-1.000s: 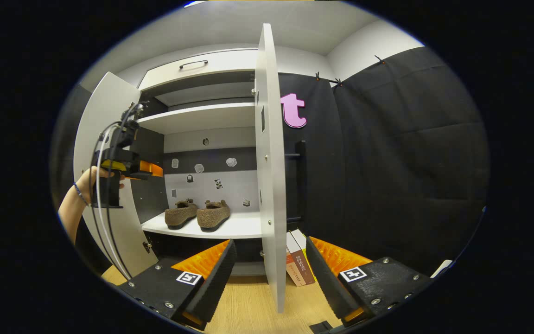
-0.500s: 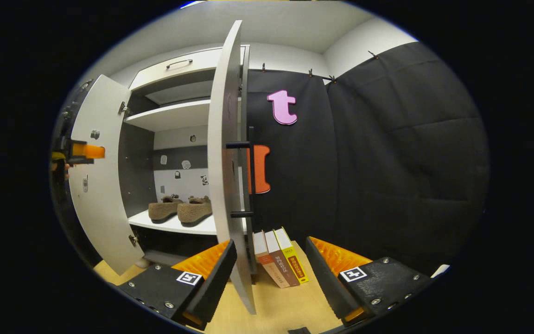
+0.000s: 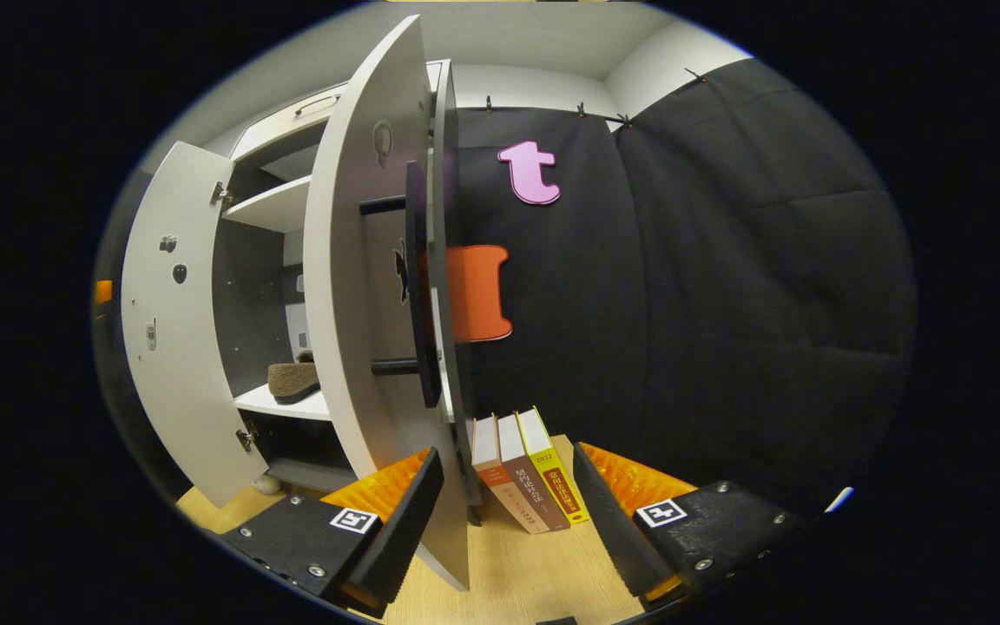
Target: Grab one shoe with the right hand and put it into the shoe cabinet, grab the other shoe with the left hand and put it into the shoe cabinet; then close the right door with the right hand and the left door with the left hand.
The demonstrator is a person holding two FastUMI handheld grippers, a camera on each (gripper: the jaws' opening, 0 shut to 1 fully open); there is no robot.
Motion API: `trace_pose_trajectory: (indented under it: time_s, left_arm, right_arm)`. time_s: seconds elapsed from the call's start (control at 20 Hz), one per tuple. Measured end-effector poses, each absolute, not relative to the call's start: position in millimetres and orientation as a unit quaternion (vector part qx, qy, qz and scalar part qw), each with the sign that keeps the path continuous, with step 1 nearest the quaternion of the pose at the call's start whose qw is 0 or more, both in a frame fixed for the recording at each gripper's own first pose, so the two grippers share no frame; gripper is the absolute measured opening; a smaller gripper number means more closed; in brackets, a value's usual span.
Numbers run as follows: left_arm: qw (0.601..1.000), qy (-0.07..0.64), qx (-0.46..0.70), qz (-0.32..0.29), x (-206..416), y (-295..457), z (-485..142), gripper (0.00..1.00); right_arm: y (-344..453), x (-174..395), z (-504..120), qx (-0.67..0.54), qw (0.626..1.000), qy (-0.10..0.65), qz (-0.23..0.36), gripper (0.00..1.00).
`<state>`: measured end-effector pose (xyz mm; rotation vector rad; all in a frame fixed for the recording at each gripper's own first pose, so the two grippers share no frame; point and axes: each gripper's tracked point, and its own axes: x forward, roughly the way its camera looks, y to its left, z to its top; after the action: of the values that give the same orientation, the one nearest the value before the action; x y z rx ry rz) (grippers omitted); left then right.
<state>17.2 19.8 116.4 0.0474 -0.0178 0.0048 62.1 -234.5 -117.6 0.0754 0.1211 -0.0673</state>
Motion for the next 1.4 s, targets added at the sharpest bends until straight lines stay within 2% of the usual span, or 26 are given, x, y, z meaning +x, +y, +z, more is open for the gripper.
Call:
trace_pose_trajectory:
  time_s: [0.05, 0.1, 0.15, 0.25, 0.3, 0.35, 0.4, 0.65, 0.7, 0.75, 0.85, 1.05, 1.2, 1.4]
  left_arm:
    - [1.000, -0.005, 0.026, 0.015, 9, 31, 112, 0.94]
    - [0.999, -0.003, 0.025, 0.026, 3, 42, 111, 0.97]
    - [0.999, -0.004, 0.022, 0.036, -3, 52, 112, 0.94]
    - [0.999, -0.013, 0.017, 0.048, -13, 67, 118, 0.99]
    - [0.998, -0.018, 0.016, 0.055, -16, 74, 122, 0.96]
    - [0.998, -0.021, 0.016, 0.063, -18, 83, 125, 0.99]
    - [0.997, -0.021, 0.016, 0.070, -20, 90, 126, 0.97]
    - [0.997, -0.024, 0.020, 0.075, -18, 100, 126, 0.99]
    - [0.997, -0.024, 0.022, 0.076, -17, 103, 126, 0.99]
    - [0.997, -0.024, 0.022, 0.076, -13, 105, 125, 0.99]
    - [0.997, -0.024, 0.022, 0.073, -9, 109, 122, 0.96]
    - [0.996, -0.023, 0.024, 0.078, 2, 129, 115, 0.94]
    - [0.997, -0.020, 0.014, 0.076, 13, 140, 108, 0.99]
    - [0.995, -0.024, 0.036, 0.092, 23, 160, 100, 0.96]
  right_arm:
    - [-232, 64, -116, 0.035, 0.997, 0.059, -0.032, 0.93]
    - [-234, 65, -116, 0.028, 0.997, 0.056, -0.032, 0.99]
    - [-233, 65, -115, 0.024, 0.998, 0.055, -0.030, 0.91]
    - [-226, 68, -116, 0.027, 0.998, 0.057, -0.020, 0.90]
    - [-220, 67, -115, 0.028, 0.998, 0.056, -0.015, 0.90]
    - [-214, 67, -116, 0.026, 0.998, 0.055, -0.012, 0.98]
    - [-209, 68, -115, 0.023, 0.998, 0.053, -0.009, 0.88]
    - [-174, 76, -116, 0.020, 0.998, 0.057, 0.021, 0.88]
    - [-166, 77, -115, 0.018, 0.998, 0.057, 0.028, 0.84]
    - [-158, 80, -115, 0.015, 0.998, 0.057, 0.034, 0.88]
    - [-140, 86, -115, 0.012, 0.997, 0.056, 0.045, 0.88]
    - [-125, 102, -112, 0.022, 0.998, 0.050, 0.037, 0.88]
    - [-120, 114, -113, 0.031, 0.998, 0.040, 0.027, 0.88]
    - [-111, 132, -115, 0.039, 0.999, 0.033, 0.020, 0.88]
